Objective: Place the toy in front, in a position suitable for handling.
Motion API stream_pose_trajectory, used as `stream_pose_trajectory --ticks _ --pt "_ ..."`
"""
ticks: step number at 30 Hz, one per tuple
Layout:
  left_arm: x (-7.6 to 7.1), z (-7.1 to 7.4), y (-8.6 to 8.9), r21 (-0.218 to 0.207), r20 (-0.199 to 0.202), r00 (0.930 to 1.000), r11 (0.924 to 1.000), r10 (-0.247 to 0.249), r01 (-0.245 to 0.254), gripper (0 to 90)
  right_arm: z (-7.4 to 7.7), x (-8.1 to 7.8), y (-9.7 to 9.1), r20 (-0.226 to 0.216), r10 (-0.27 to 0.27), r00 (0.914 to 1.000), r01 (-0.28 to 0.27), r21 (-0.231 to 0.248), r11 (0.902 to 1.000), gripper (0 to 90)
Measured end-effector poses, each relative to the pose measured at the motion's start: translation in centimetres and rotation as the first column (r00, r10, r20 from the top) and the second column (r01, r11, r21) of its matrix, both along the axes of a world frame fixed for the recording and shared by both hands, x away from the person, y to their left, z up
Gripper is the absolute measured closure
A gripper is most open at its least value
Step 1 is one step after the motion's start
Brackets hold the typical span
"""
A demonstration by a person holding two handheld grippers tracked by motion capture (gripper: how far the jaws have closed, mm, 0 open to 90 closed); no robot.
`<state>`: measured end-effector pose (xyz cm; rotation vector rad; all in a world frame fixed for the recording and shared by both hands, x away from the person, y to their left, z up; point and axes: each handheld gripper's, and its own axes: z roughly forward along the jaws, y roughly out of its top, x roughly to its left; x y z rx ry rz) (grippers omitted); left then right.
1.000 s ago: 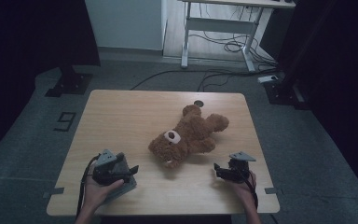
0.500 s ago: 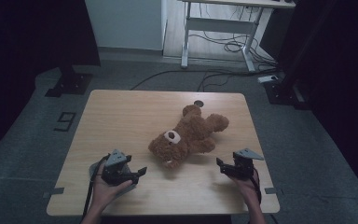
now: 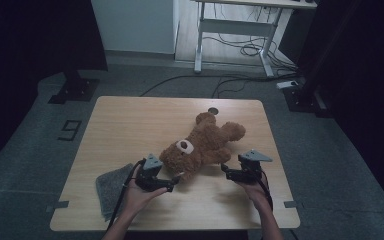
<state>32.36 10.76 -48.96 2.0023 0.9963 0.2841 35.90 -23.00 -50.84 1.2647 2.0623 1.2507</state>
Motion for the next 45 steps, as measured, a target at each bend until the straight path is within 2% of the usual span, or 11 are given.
stream_pose_trajectory --ticks 5,10,13,16,18,21,26,31,32,38,45 --pt "0.3 -0.7 -1.7 0.015 -0.016 0.9998 0.9999 0.007 -0.006 9.8 0.5 1.2 1.1 -0.005 0.04 0.9992 -0.04 0.012 0.9991 16.0" --pt "0.7 -1.4 -3.1 0.059 -0.023 0.9993 0.9978 0.029 -0.028 9.5 0.1 3.0 2.0 -0.044 0.072 0.9965 -0.07 0.034 0.997 19.9" --pt "0.9 -1.4 -3.4 0.095 0.008 0.9977 0.9932 0.067 -0.067 18.6 -0.5 3.6 2.5 -0.062 0.11 0.992 -0.107 0.048 0.9931 38.6" --pt "1.0 -1.4 -3.0 0.088 0.025 0.9967 0.9929 0.078 -0.08 35.0 -0.8 3.9 2.7 -0.077 0.167 0.983 -0.161 0.076 0.984 57.8" --pt "1.1 -1.4 -2.6 0.073 0.033 0.9965 0.9942 0.077 -0.079 47.5 -0.9 3.9 2.8 -0.073 0.187 0.9796 -0.18 0.092 0.9793 66.1" --pt "1.5 -1.3 -1.9 0.036 0.035 0.9969 0.9968 0.07 -0.072 64.0 -0.5 3.7 3.3 -0.044 0.215 0.9756 -0.211 0.09 0.9734 70.8" --pt "2.1 -0.4 -0.9 -0.007 0.058 0.9964 0.9981 0.062 -0.062 78.2 0.8 3.3 3.9 0.032 0.221 0.9748 -0.223 0.127 0.9664 73.8" --pt "2.8 1.0 -0.1 -0.022 0.078 0.9951 0.998 0.06 -0.059 81.5 2.4 3.1 4.5 0.094 0.21 0.9731 -0.222 0.145 0.9641 74.5" --pt "3.1 1.7 0.4 -0.026 0.094 0.9933 0.9975 0.068 -0.066 81.8 2.7 3.1 4.6 0.105 0.21 0.9721 -0.225 0.157 0.9616 74.6" --pt "3.5 2.9 1.4 -0.053 0.116 0.9891 0.995 0.091 -0.085 82.8 3.9 2.8 5.2 0.156 0.207 0.9657 -0.235 0.189 0.9534 75.1" --pt "3.8 4.1 2.6 -0.089 0.126 0.986 0.9911 0.11 -0.099 83.7 6.2 2.3 6.3 0.219 0.218 0.951 -0.259 0.177 0.9497 75.5"
